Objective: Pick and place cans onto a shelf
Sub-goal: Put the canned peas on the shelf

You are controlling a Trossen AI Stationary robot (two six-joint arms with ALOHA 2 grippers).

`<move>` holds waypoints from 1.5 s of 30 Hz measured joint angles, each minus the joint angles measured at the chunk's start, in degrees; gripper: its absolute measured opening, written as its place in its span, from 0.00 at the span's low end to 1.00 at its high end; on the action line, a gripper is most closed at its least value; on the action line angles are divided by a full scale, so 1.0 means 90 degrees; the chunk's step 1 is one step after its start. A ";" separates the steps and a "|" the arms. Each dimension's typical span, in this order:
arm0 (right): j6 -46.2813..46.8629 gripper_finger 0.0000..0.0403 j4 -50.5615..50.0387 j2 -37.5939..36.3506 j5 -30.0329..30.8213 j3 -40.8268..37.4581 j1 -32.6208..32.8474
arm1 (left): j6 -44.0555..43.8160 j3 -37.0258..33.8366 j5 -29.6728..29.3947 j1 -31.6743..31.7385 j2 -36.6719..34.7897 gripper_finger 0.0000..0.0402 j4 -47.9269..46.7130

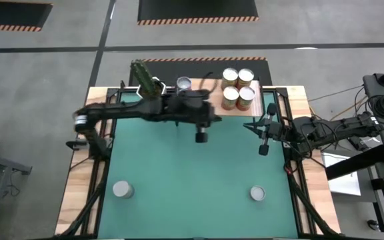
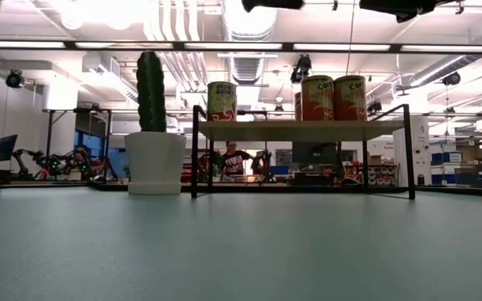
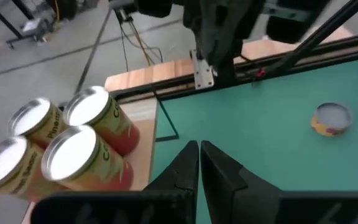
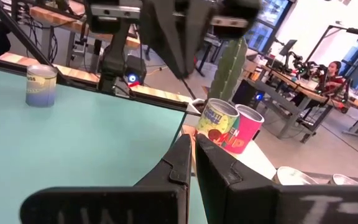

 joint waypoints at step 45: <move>0.3014 0.03 -0.0829 0.3537 -0.0438 0.1614 0.0478 | -0.4663 -0.5188 0.1036 -0.0471 -0.5188 0.00 -0.2560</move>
